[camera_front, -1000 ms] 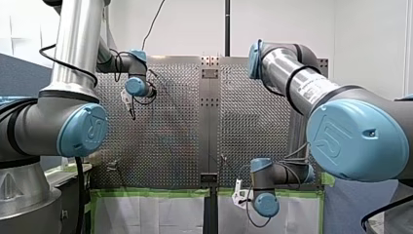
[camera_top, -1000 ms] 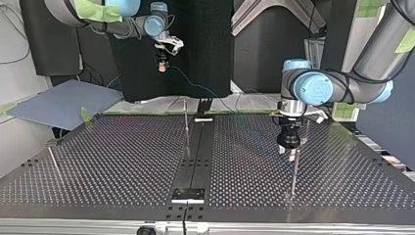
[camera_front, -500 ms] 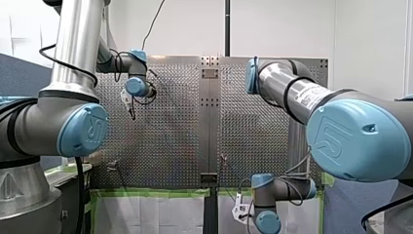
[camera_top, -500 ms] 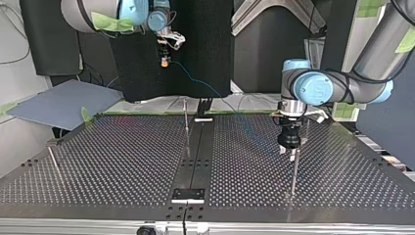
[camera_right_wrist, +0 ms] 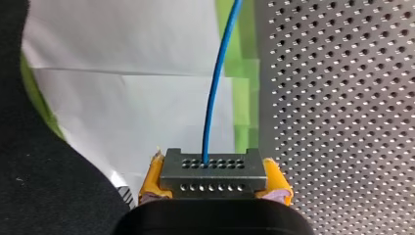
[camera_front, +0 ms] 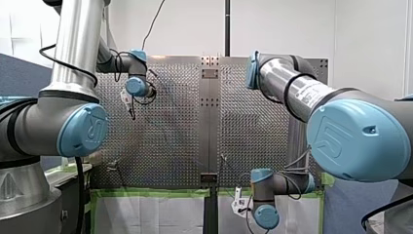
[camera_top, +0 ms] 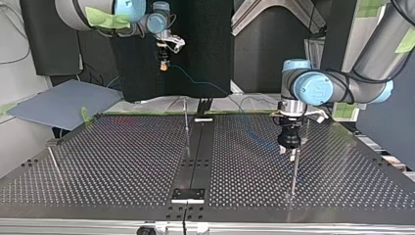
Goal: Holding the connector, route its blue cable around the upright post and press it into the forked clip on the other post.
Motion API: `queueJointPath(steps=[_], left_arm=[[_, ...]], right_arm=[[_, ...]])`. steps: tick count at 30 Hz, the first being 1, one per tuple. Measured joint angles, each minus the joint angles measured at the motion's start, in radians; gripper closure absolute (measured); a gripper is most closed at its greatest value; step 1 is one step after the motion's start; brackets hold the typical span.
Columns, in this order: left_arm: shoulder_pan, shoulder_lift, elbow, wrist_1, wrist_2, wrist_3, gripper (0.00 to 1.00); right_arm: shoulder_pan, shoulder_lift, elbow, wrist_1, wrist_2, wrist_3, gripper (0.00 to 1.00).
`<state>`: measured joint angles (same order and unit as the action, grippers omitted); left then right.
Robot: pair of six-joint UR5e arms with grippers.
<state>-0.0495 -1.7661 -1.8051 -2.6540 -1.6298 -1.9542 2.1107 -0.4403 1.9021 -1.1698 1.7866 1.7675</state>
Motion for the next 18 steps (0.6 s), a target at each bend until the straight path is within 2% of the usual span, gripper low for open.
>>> queueJointPath(steps=[6,12,18], left_arm=[[0.0,0.0,0.0,-0.001,0.0,0.0,0.14],[0.0,0.0,0.0,-0.001,0.0,0.0,0.14],[0.0,0.0,0.0,-0.001,0.001,0.0,0.14]], right_arm=[[-0.003,-0.053,0.023,0.032,0.007,0.009,1.0],[-0.016,-0.11,0.077,0.041,0.019,0.016,1.0],[-0.031,-0.164,0.126,0.072,0.022,0.016,1.0]])
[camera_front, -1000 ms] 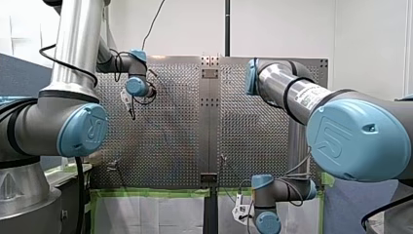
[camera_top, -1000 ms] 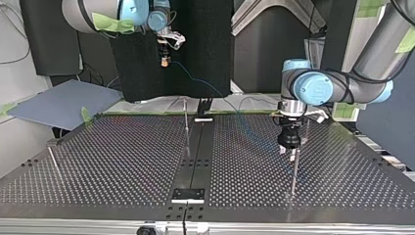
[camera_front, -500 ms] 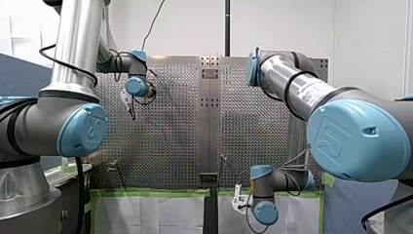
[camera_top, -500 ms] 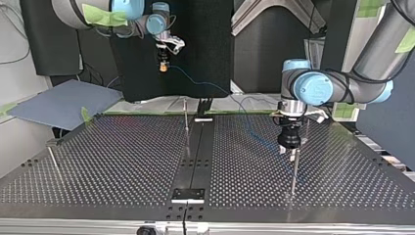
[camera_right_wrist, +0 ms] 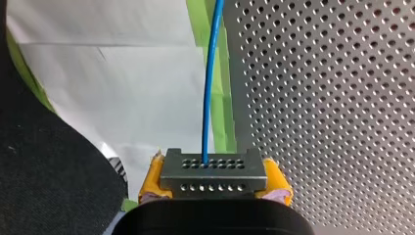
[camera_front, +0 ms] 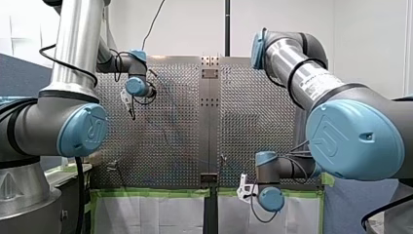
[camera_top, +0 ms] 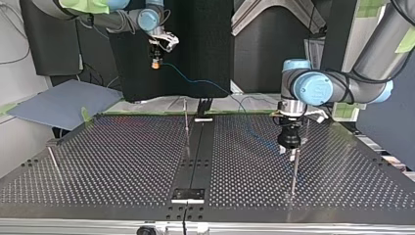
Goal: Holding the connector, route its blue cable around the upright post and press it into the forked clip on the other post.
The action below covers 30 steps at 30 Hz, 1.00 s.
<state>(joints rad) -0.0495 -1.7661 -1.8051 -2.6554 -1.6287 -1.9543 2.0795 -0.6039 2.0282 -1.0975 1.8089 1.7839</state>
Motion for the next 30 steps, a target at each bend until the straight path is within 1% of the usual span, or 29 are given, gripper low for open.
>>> queueJointPath(steps=[6,10,12,15,18,19,21,23,25,28,30], left_arm=[[-0.001,0.0,0.0,0.0,0.0,0.0,0.14],[-0.002,0.0,0.0,0.0,-0.001,0.0,0.14],[-0.001,0.0,0.0,0.0,-0.001,0.0,0.14],[-0.002,0.0,0.0,0.0,-0.001,0.0,0.14],[-0.002,0.0,0.0,0.0,-0.001,0.0,0.14],[-0.001,0.0,0.0,0.0,-0.001,0.0,0.14],[-0.001,0.0,0.0,0.001,-0.001,0.0,0.14],[0.001,0.0,0.0,0.001,-0.001,0.0,0.14],[0.002,0.0,0.0,0.001,-0.002,0.0,0.14],[0.004,0.0,0.0,0.001,-0.004,0.0,0.14],[0.005,0.0,0.0,0.001,-0.008,0.0,0.14]], right_arm=[[-0.026,-0.052,0.012,0.002,-0.004,-0.001,1.0],[-0.052,-0.093,0.013,-0.019,-0.015,-0.004,1.0],[-0.062,-0.111,0.013,-0.033,-0.026,-0.01,1.0],[-0.078,-0.139,0.013,-0.057,-0.05,-0.03,1.0],[-0.088,-0.169,0.013,-0.07,-0.079,-0.057,1.0],[-0.091,-0.18,0.013,-0.072,-0.09,-0.069,1.0],[-0.094,-0.191,0.013,-0.073,-0.108,-0.086,1.0],[-0.095,-0.191,0.013,-0.075,-0.126,-0.104,1.0],[-0.094,-0.181,0.013,-0.08,-0.144,-0.122,1.0],[-0.09,-0.16,0.013,-0.092,-0.16,-0.139,1.0],[-0.087,-0.147,0.013,-0.099,-0.165,-0.146,1.0]])
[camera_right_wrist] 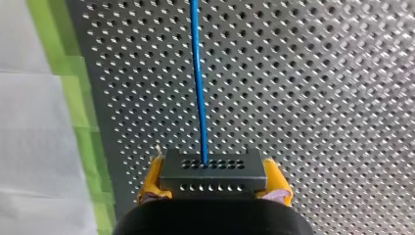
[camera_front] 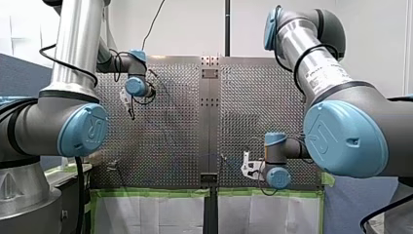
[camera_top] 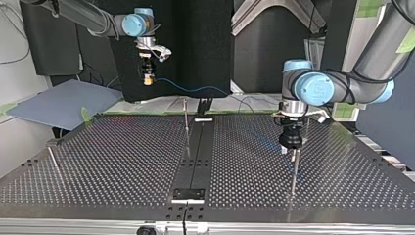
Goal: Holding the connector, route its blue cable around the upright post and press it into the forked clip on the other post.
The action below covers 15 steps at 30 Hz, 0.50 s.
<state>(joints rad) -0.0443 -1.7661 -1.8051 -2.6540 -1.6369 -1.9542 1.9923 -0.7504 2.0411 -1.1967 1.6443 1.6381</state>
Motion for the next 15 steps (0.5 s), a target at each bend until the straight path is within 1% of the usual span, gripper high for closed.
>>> queueJointPath(steps=[4,10,12,15], left_arm=[[0.002,0.0,0.0,0.0,-0.007,0.0,0.14],[0.003,0.0,0.0,0.0,-0.008,0.0,0.14],[0.003,0.0,0.0,0.0,-0.008,0.0,0.14],[0.003,0.0,0.0,-0.002,-0.008,0.0,0.14]], right_arm=[[0.003,0.032,0.0,-0.011,-0.004,-0.006,1.0],[0.002,0.044,0.0,-0.01,-0.004,-0.007,1.0],[-0.002,0.045,0.0,-0.009,-0.002,-0.005,1.0],[-0.008,0.044,0.0,-0.006,-0.001,0.005,1.0]])
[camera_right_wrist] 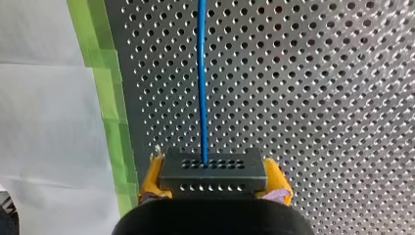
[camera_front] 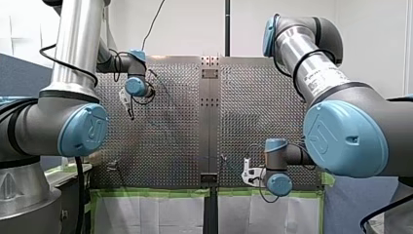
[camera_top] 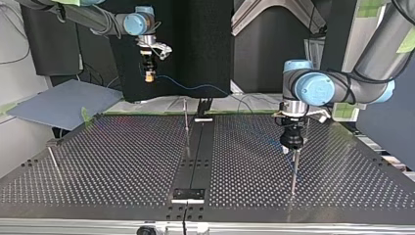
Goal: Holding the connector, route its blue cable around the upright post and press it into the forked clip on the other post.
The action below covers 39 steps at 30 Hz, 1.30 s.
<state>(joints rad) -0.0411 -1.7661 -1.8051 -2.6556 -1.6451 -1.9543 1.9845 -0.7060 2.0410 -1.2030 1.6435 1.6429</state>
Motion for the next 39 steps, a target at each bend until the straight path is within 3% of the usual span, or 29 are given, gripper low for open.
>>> queueJointPath(steps=[12,22,32,39], left_arm=[[-0.001,0.01,-0.002,-0.072,0.0,-0.076,0.09],[0.017,0.083,-0.079,-0.148,-0.047,-0.147,0.09],[0.022,0.171,-0.16,-0.221,-0.106,-0.092,0.09],[0.023,0.235,-0.12,-0.285,-0.152,-0.029,0.06]], right_arm=[[-0.003,0.0,0.0,-0.003,-0.007,0.016,1.0],[-0.004,0.0,0.0,-0.003,-0.013,0.036,1.0],[-0.004,0.0,-0.003,-0.003,-0.013,0.052,1.0],[-0.004,0.0,-0.006,0.009,-0.013,0.055,1.0]])
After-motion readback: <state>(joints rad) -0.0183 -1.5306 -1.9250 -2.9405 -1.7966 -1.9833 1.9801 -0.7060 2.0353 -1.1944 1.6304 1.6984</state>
